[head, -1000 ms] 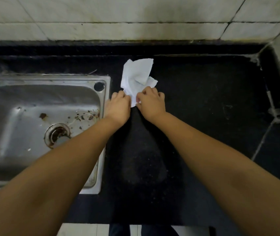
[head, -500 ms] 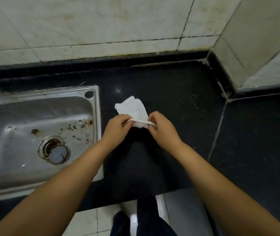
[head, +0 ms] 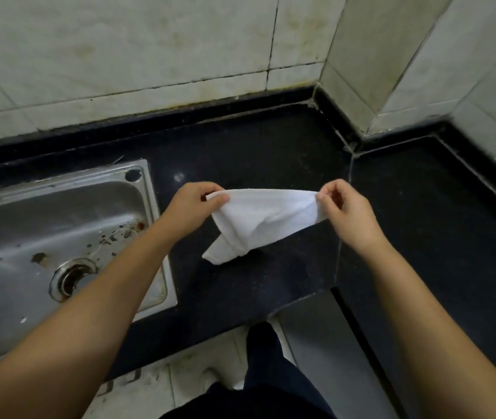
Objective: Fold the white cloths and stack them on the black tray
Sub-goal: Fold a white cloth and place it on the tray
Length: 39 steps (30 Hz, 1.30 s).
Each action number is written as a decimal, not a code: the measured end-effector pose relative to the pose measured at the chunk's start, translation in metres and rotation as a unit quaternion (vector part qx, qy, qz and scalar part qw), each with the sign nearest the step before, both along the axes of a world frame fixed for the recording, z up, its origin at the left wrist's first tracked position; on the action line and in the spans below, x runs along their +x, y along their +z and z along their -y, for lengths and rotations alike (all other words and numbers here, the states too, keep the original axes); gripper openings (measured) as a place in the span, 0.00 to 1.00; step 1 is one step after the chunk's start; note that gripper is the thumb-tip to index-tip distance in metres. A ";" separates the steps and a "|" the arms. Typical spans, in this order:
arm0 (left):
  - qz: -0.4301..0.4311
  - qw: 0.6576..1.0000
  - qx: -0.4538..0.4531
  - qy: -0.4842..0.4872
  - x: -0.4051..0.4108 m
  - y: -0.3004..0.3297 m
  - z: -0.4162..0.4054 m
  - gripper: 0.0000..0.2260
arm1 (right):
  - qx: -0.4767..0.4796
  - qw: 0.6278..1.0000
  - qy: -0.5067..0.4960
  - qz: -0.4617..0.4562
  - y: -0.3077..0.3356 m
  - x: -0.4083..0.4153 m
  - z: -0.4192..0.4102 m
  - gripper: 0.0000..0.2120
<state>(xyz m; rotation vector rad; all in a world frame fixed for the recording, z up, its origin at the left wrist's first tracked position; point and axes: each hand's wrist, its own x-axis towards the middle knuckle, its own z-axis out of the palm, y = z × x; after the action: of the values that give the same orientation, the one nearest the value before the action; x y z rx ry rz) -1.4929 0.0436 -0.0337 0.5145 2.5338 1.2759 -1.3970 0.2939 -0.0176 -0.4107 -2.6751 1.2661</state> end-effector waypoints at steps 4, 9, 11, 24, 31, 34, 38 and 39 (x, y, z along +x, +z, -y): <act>-0.038 0.992 0.090 0.079 -0.031 0.020 -0.031 0.05 | -0.014 0.997 -0.049 -0.058 0.021 -0.035 -0.020 0.04; -0.060 0.960 0.236 0.136 -0.054 0.050 -0.055 0.07 | -0.048 0.991 -0.053 -0.116 0.056 -0.064 -0.050 0.03; -0.063 0.957 0.256 0.124 -0.052 0.053 -0.053 0.08 | -0.053 0.993 -0.026 -0.103 0.062 -0.065 -0.061 0.06; 0.219 0.975 -0.013 -0.043 0.050 -0.069 -0.016 0.05 | -0.056 0.967 0.073 0.238 -0.063 0.059 -0.069 0.07; 0.180 0.980 -0.087 0.008 0.023 -0.080 -0.029 0.05 | -0.054 0.973 0.013 0.224 -0.069 0.025 -0.075 0.04; 0.123 0.984 -0.117 0.052 0.000 -0.081 -0.045 0.06 | -0.048 0.980 -0.021 0.192 -0.077 -0.010 -0.076 0.03; 0.071 0.977 -0.166 0.112 -0.023 -0.091 -0.065 0.07 | -0.004 0.974 -0.033 0.223 -0.093 -0.045 -0.069 0.05; 0.060 0.974 -0.181 0.124 -0.025 -0.094 -0.068 0.06 | 0.009 0.972 -0.035 0.234 -0.099 -0.049 -0.066 0.06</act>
<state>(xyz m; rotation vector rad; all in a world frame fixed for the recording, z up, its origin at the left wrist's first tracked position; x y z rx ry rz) -1.5174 0.1119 -0.1281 0.0422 2.6978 0.8496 -1.4464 0.3603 -0.1161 -0.8947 -3.0077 1.2518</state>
